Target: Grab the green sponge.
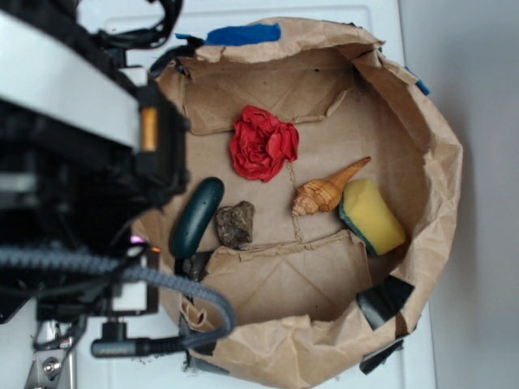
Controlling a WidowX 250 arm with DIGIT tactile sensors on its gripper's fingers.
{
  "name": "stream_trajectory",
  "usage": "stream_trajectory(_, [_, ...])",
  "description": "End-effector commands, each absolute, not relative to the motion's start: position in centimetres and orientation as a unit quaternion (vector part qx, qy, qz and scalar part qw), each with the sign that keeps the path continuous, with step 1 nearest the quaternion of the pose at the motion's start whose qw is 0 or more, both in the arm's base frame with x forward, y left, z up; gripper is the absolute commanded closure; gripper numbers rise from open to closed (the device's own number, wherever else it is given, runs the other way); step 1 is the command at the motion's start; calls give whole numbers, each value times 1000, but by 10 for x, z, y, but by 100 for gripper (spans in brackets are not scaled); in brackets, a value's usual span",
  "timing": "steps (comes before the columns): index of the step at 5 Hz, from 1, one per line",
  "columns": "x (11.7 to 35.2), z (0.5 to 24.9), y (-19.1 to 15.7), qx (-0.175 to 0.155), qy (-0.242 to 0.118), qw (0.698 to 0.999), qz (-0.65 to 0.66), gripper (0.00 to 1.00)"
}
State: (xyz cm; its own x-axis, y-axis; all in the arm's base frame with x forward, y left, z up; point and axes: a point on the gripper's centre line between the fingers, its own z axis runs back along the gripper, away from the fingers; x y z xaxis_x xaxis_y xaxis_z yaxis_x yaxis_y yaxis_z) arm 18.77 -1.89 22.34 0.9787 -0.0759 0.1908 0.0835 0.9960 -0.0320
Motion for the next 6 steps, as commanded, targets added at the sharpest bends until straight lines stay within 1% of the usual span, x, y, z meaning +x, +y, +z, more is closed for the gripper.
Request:
stream_trajectory(1, [191,233,-18,-23,-110,993,-29,0])
stream_trajectory(2, [209,183,-8,77,-159,977,-117,0])
stream_trajectory(3, [222,148,-10,108,-150,965,-186,0])
stream_trajectory(4, [226,134,-13,128,-158,949,-243,0])
stream_trajectory(5, [243,145,-19,108,-178,910,-358,0])
stream_trajectory(6, [253,150,-24,76,-208,872,-437,0])
